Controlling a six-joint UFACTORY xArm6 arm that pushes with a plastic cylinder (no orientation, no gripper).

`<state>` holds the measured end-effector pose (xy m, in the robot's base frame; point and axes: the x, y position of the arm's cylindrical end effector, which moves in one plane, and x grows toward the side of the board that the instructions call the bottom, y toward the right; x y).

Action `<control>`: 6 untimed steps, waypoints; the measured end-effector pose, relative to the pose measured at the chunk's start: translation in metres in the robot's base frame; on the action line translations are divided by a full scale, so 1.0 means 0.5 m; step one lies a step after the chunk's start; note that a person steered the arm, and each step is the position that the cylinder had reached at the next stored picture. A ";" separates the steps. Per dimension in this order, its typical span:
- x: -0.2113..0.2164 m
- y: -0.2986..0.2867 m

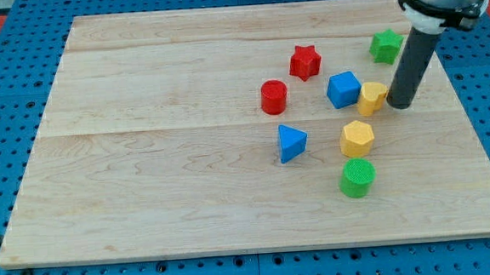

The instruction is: Push yellow heart closer to the yellow hexagon

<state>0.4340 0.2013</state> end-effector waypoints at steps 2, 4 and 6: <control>-0.015 0.010; 0.012 -0.079; -0.078 -0.037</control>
